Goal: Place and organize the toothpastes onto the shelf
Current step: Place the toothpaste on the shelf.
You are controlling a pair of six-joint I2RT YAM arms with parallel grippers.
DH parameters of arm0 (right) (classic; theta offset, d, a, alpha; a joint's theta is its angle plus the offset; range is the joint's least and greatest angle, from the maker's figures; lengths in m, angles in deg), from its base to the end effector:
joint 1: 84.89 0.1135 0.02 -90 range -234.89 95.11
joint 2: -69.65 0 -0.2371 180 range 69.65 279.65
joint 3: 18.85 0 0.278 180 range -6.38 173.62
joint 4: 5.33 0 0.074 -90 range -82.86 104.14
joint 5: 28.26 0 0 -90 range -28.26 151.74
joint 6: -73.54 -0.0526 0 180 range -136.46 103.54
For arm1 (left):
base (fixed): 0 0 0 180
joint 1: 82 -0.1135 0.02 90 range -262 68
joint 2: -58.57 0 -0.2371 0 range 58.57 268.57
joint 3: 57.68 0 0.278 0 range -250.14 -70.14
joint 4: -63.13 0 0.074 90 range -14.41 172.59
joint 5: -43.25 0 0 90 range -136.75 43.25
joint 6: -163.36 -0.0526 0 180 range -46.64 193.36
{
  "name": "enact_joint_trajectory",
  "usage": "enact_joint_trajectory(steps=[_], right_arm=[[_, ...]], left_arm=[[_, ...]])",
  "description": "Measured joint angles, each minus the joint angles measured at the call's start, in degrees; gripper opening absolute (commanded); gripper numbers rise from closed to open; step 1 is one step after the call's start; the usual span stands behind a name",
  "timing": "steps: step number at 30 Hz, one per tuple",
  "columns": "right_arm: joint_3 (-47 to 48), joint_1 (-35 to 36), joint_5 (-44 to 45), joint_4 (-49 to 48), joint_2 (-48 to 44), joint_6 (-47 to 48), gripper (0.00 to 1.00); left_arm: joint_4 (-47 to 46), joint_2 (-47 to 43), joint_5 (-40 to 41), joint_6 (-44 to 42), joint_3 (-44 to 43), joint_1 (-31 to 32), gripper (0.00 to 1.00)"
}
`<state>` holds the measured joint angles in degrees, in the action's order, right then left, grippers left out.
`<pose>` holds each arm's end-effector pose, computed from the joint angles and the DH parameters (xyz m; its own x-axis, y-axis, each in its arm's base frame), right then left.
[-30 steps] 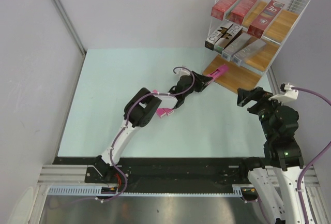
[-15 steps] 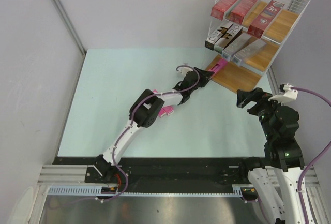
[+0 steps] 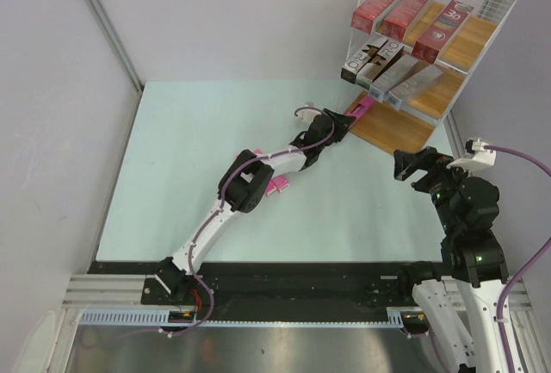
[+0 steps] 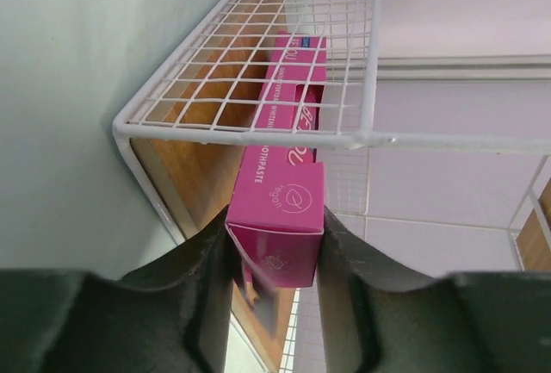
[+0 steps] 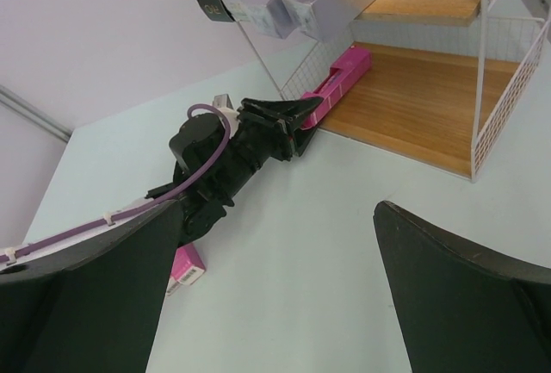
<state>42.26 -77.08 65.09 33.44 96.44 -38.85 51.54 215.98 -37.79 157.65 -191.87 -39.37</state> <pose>0.1630 0.0193 0.3673 -0.1008 0.3700 -0.9236 -0.0428 0.9258 0.3756 0.4601 -0.4124 0.0696 -0.5688 -0.8124 -0.1287 -0.0922 0.2184 -0.9715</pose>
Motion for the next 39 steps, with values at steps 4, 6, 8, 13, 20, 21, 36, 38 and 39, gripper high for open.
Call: enact_joint_trajectory(steps=[4, 6, 8, 13, 20, 21, 36, 38, 39], right_arm=[[0.0, 0.0, -0.4, 0.0, 0.0, 0.0, 1.00], [0.0, 0.0, -0.7, 0.0, 0.0, 0.0, 1.00], [0.0, 0.0, -0.9, 0.0, 0.0, 0.0, 1.00], [0.0, 0.0, -1.2, 0.0, 0.0, 0.0, 1.00], [0.0, 0.0, -1.5, 0.0, 0.0, 0.0, 1.00], [0.0, 0.0, -1.6, 0.0, 0.0, 0.0, 1.00], [0.0, 0.2, -4.0, 0.0, 1.0, -0.3, 1.00], [0.0, 0.4, -4.4, 0.0, 1.5, -0.3, 1.00], [0.0, 0.5, -4.5, 0.0, 1.8, -0.3, 1.00]], left_arm=[[0.7, 0.0, -0.2, -1.2, -0.1, -0.1, 0.90], [0.1, -0.7, -0.1, -2.3, 0.0, -0.2, 1.00], [0.6, -2.2, -0.1, -4.1, 1.0, -0.2, 1.00], [4.1, -5.6, -0.1, -9.2, 5.5, -0.3, 1.00], [6.8, -9.7, -0.1, -15.7, 10.0, -0.3, 1.00], [6.9, -10.1, -0.1, -16.7, 10.6, -0.3, 1.00], [-2.9, -30.5, -2.3, -28.7, 38.9, -1.0, 1.00], [-3.5, -33.8, -3.4, -30.8, 41.4, -1.5, 1.00], [-3.5, -35.5, -3.9, -31.9, 42.4, -1.8, 1.00]])
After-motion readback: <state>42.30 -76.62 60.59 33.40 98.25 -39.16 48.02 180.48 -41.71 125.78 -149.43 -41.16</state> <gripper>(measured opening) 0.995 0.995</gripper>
